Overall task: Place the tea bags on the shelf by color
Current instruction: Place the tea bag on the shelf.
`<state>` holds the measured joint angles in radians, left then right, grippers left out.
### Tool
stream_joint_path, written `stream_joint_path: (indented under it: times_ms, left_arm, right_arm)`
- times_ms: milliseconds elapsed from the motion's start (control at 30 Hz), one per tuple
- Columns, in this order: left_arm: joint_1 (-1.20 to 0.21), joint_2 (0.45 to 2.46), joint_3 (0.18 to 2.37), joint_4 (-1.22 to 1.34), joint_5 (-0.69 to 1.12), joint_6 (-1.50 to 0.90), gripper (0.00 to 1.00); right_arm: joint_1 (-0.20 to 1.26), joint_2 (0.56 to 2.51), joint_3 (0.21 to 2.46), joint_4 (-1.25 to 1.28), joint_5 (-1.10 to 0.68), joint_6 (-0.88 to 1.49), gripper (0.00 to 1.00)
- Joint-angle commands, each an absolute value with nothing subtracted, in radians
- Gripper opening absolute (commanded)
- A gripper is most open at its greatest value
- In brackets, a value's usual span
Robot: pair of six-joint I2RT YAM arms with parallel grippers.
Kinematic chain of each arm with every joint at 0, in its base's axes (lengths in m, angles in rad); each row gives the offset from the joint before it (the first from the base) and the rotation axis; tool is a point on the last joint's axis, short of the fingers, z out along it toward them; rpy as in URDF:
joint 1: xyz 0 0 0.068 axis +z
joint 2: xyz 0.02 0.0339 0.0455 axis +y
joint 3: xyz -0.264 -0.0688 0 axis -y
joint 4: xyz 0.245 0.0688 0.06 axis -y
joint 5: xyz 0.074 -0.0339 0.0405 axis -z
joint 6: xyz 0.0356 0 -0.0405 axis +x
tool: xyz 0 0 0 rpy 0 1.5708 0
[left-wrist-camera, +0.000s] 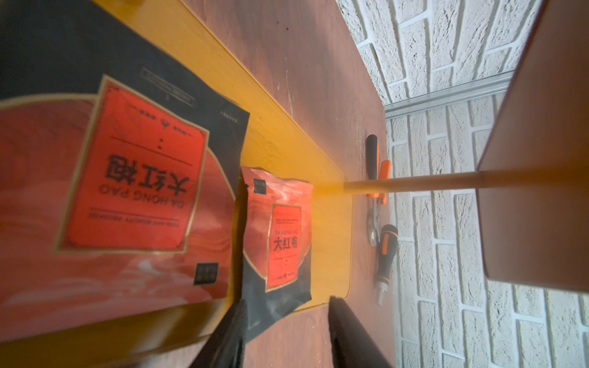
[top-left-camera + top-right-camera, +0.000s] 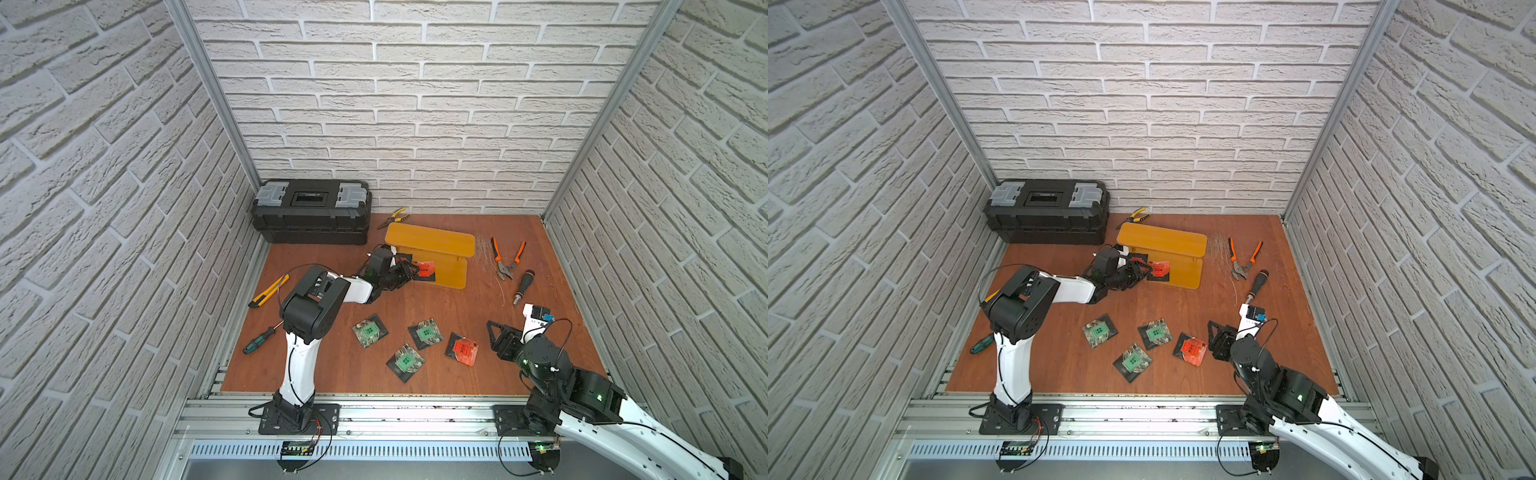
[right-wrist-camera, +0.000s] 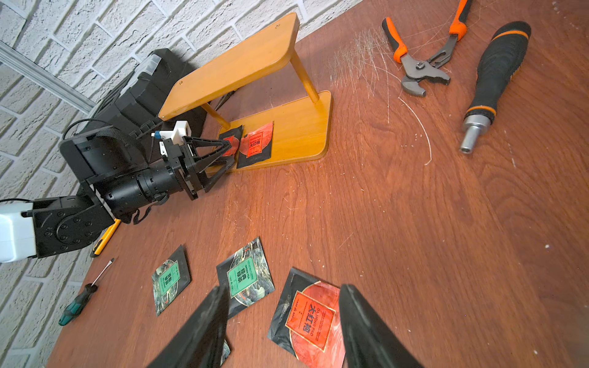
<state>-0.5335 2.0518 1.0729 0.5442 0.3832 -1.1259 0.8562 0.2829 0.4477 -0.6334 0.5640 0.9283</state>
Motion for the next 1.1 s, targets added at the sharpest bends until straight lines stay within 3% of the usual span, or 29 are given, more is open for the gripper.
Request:
stream_joint_path:
  times_ms: [0, 533, 1067]
  left_arm:
    - [-0.522, 2.003, 1.048, 0.551, 0.37, -1.101, 0.47]
    - [-0.549, 1.939, 0.971, 0.589, 0.402, -1.107, 0.52]
    - [-0.598, 2.023, 1.022, 0.607, 0.403, -1.123, 0.53]
  right_arm:
    - [0.853, 0.278, 0.434, -0.615, 0.58, 0.933, 0.6]
    - [0.853, 0.29, 0.426, -0.598, 0.578, 0.934, 0.6]
    - [0.853, 0.277, 0.426, -0.614, 0.577, 0.938, 0.6]
